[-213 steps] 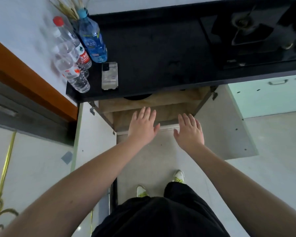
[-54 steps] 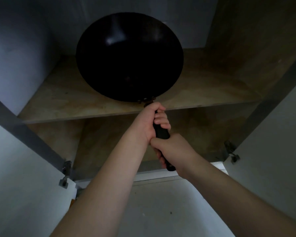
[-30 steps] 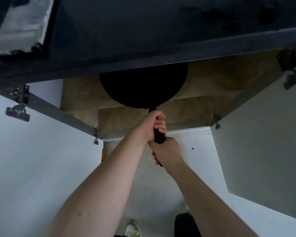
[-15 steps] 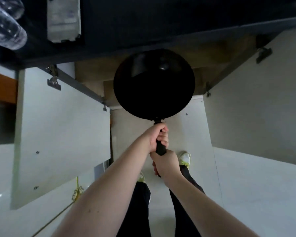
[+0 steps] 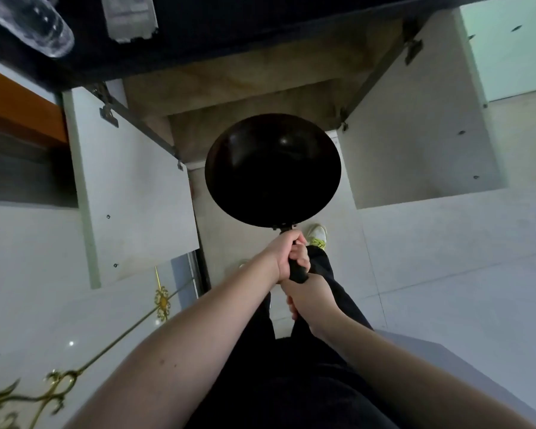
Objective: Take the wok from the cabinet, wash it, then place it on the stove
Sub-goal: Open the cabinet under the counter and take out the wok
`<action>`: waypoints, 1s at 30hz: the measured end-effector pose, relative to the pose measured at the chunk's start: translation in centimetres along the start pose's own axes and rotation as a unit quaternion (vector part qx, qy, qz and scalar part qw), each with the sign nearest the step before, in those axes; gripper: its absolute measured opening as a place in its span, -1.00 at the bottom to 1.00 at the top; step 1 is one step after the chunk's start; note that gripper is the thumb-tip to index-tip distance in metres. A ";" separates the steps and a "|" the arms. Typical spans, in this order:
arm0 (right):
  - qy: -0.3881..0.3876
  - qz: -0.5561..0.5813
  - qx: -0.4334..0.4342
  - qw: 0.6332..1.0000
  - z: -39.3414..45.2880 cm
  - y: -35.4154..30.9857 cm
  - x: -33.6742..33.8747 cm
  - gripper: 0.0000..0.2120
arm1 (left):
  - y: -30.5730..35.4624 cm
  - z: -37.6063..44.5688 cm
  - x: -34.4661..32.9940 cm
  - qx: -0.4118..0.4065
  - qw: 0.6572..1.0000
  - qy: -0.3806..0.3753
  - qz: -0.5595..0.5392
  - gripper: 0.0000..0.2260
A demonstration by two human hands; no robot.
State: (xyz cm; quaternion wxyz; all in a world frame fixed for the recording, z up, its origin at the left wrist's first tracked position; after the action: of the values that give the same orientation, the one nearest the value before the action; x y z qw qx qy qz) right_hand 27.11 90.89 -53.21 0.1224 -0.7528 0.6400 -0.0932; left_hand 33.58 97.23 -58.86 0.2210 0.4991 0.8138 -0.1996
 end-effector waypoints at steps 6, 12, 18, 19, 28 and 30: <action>0.021 0.022 -0.007 1.000 -4.9 2.4 -0.5 -0.90 | -4.0 -3.5 -1.1 0.009 1.000 0.004 0.030 -0.61; 0.042 0.029 0.041 0.998 -9.8 4.4 0.1 -0.88 | -7.1 -6.7 -4.2 0.022 0.996 -0.006 0.091 -0.61; 0.047 0.053 0.100 0.992 -14.3 5.0 2.0 -0.88 | -9.6 -8.7 -8.2 0.014 0.988 -0.021 0.151 -0.63; 0.046 0.050 0.109 0.992 -14.9 5.2 2.4 -0.88 | -10.0 -8.9 -8.8 0.011 0.987 -0.021 0.159 -0.63; 0.060 0.055 0.171 0.982 -19.2 6.2 7.2 -0.93 | -13.4 -10.3 -15.4 -0.007 0.977 -0.030 0.209 -0.65; 0.068 0.075 0.189 0.977 -19.7 6.1 8.3 -0.93 | -13.8 -10.3 -17.1 -0.019 0.976 -0.039 0.213 -0.69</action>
State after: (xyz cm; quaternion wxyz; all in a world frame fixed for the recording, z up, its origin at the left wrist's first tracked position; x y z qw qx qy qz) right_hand 16.88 80.55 -36.42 0.2249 -0.6582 0.6720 -0.2543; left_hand 26.41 84.66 -39.41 0.2990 0.6484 0.6835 -0.1517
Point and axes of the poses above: each hand's wrist, its own z-axis towards the middle knuckle, its own x-axis out of the back of the hand, y = z × x, the point moved 3 cm from there along z, towards the middle knuckle, and after that the axes turned 10 degrees about -y, right-handed, at the moved point
